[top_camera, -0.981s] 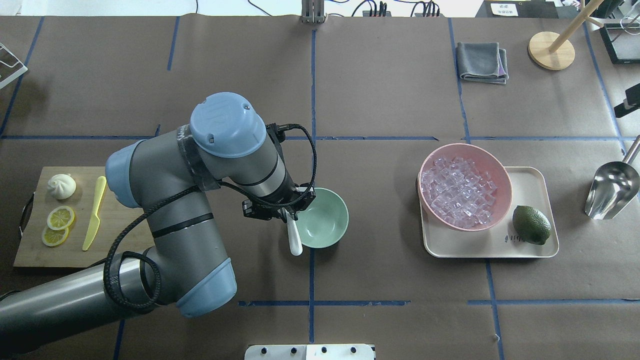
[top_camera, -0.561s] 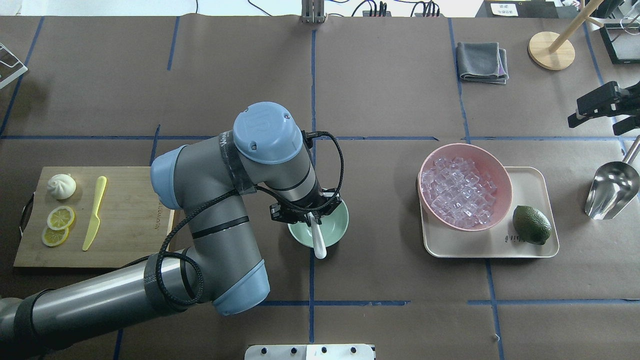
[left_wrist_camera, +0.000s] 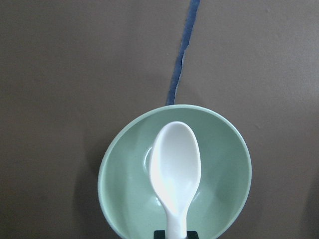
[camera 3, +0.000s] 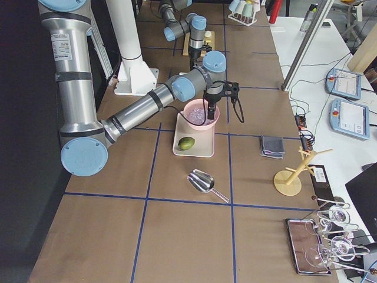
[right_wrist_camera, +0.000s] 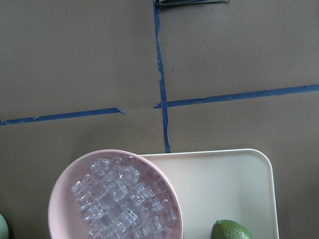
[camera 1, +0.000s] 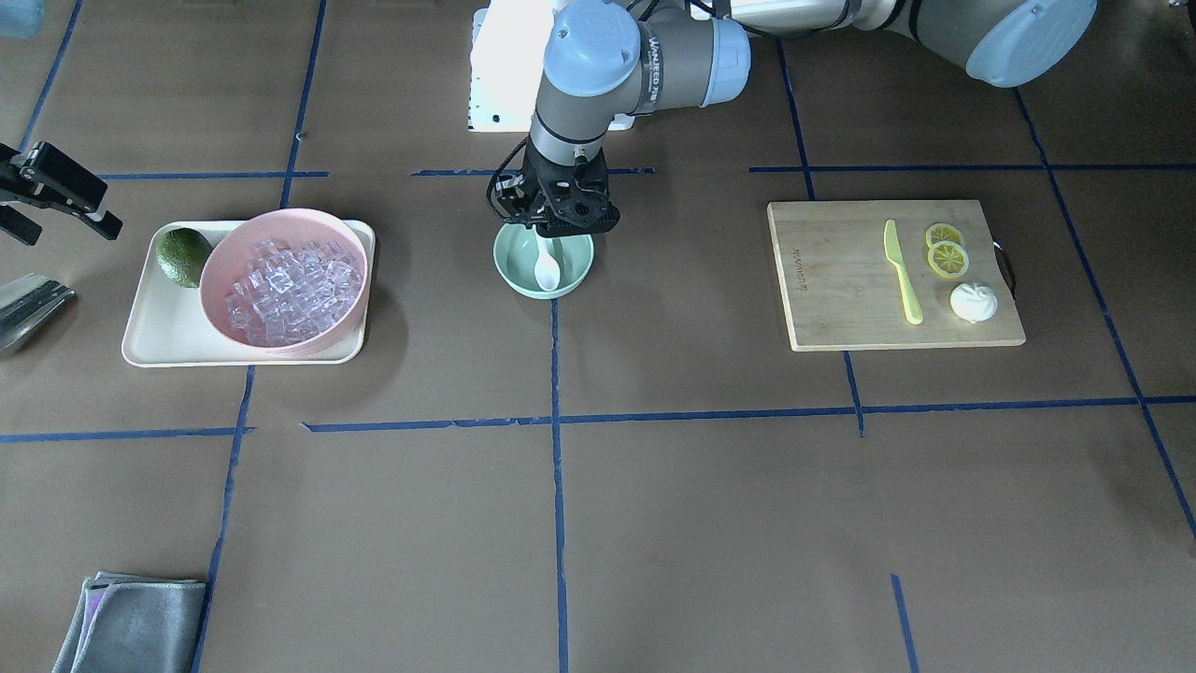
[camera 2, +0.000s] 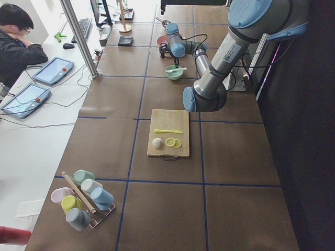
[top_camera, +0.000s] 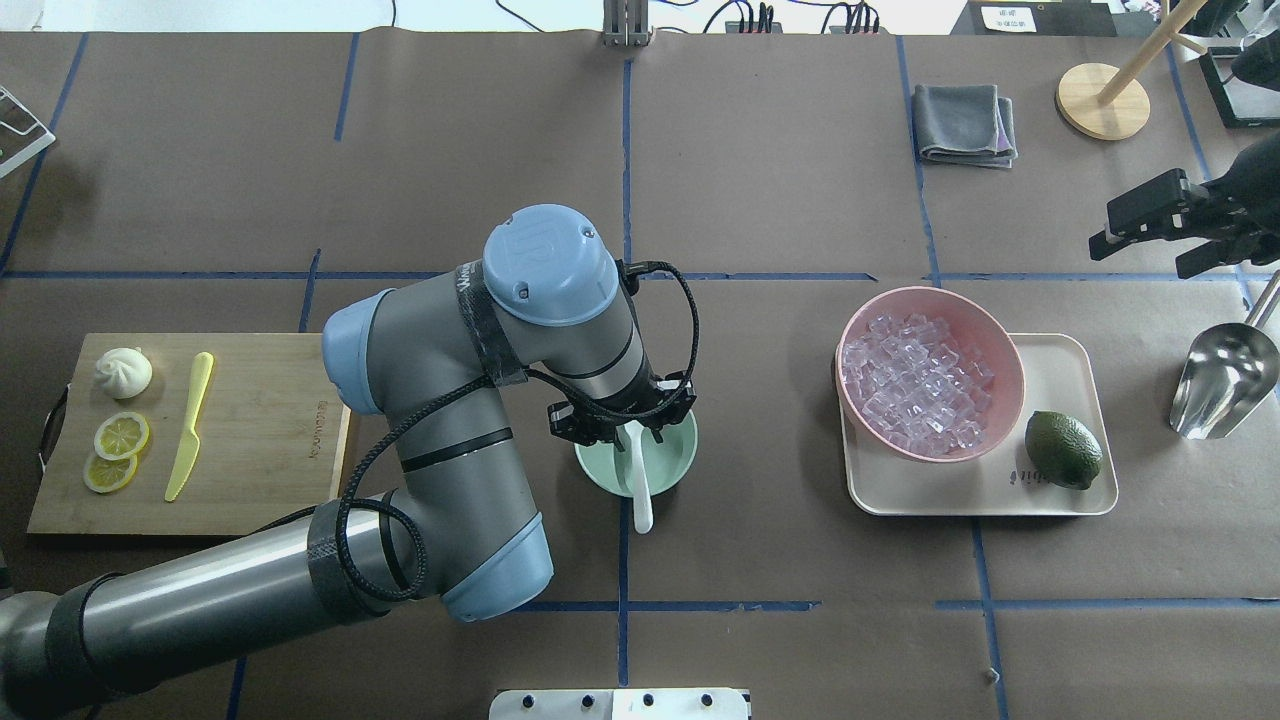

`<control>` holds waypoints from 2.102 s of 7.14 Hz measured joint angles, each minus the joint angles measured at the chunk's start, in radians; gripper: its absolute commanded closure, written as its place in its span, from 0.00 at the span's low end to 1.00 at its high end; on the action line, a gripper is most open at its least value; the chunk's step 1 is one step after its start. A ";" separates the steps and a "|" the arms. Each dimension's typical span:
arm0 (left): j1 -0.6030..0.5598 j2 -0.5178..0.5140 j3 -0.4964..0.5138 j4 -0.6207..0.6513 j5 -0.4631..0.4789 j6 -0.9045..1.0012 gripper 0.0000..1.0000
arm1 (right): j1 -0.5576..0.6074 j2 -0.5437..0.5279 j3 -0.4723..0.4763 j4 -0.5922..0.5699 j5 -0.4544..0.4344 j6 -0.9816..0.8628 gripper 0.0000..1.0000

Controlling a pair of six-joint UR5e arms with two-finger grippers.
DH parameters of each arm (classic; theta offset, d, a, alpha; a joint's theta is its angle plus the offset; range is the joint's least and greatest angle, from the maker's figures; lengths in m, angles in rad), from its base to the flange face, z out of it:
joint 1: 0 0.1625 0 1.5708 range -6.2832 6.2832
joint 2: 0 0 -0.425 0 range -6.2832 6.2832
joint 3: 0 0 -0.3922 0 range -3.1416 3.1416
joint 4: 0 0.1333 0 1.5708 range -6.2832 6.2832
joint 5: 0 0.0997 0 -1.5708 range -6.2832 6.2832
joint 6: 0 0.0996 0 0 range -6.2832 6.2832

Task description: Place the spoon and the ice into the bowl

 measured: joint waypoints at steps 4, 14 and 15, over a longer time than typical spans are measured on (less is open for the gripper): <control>-0.071 0.014 -0.035 0.037 -0.055 0.020 0.00 | -0.094 0.022 -0.003 0.032 -0.067 0.075 0.01; -0.335 0.408 -0.499 0.295 -0.110 0.410 0.00 | -0.451 0.073 -0.106 0.117 -0.378 0.159 0.19; -0.341 0.418 -0.506 0.299 -0.110 0.411 0.00 | -0.458 0.073 -0.110 0.116 -0.383 0.155 0.24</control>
